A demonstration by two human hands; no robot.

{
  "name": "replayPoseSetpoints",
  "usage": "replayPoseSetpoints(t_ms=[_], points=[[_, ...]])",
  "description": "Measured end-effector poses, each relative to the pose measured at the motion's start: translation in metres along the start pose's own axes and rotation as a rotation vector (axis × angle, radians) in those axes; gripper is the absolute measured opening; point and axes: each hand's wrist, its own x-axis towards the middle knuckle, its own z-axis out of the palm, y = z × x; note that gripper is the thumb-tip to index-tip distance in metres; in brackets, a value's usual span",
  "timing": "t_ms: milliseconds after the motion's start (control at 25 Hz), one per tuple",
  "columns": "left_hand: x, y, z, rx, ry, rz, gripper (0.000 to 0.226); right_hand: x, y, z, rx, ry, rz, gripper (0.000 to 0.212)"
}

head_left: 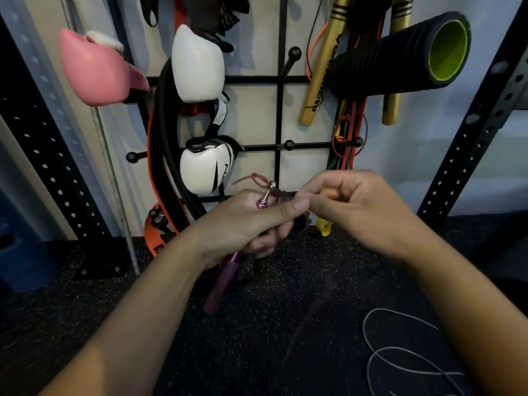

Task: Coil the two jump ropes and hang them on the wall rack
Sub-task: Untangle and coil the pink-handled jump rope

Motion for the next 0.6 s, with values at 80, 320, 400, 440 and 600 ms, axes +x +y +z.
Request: replayPoseSetpoints(t_ms=[80, 320, 400, 440, 600], points=[[0.0020, -0.0019, -0.0021, -0.123, -0.022, 0.094, 0.037, 0.0020, -0.0026, 0.0077, -0.076, 0.225, -0.098, 0.019], [0.0016, 0.0052, 0.0009, -0.195, 0.100, 0.177, 0.039, 0.0029, -0.0035, 0.0048, -0.055, 0.168, -0.107, 0.024], [0.0016, 0.0051, 0.0006, -0.166, 0.092, 0.162, 0.038, 0.0028, -0.0027, 0.0019, -0.032, 0.145, -0.110, 0.022], [0.0007, 0.0050, 0.0008, -0.138, 0.071, 0.155, 0.036, 0.0028, -0.0020, 0.0016, -0.028, 0.154, -0.119, 0.022], [-0.0004, 0.0049, 0.0066, -0.069, 0.026, 0.137, 0.036, 0.0019, 0.0001, 0.0040, -0.040, 0.184, -0.135, 0.021]])
